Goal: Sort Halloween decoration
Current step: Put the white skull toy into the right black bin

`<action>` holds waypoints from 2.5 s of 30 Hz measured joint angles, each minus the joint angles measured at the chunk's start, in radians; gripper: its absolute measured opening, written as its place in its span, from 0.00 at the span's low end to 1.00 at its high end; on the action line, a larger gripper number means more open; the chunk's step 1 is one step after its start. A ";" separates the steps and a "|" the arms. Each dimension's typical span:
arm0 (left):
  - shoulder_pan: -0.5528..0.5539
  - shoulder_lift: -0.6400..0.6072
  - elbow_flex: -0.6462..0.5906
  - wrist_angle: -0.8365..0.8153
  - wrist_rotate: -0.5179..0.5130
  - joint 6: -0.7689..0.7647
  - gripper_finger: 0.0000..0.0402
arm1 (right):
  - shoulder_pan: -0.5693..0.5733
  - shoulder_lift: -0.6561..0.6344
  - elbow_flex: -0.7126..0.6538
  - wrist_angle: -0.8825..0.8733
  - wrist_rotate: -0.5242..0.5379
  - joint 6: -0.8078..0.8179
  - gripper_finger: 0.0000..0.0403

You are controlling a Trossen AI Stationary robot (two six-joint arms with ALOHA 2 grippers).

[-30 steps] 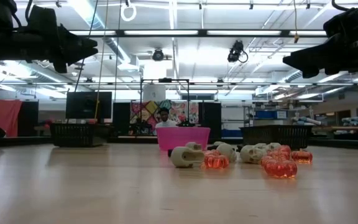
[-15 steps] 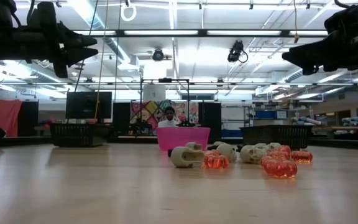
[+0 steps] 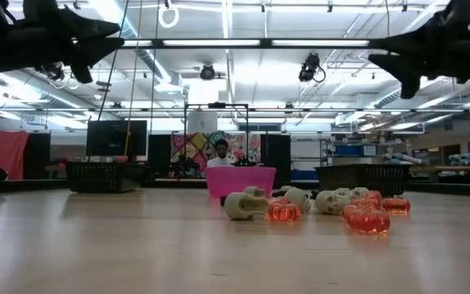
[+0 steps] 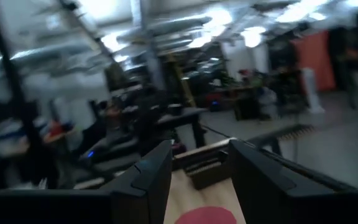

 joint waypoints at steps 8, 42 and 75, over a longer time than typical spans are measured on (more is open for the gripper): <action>-0.037 0.112 0.000 -0.138 0.086 -0.017 0.35 | 0.018 0.170 0.000 0.040 -0.045 0.059 0.40; -0.077 0.406 0.075 -0.176 -0.090 0.170 0.50 | 0.311 1.297 0.360 0.009 0.018 -0.353 0.62; -0.077 0.406 0.076 -0.140 -0.090 0.166 0.48 | 0.437 1.506 0.501 -0.198 0.106 -0.264 0.33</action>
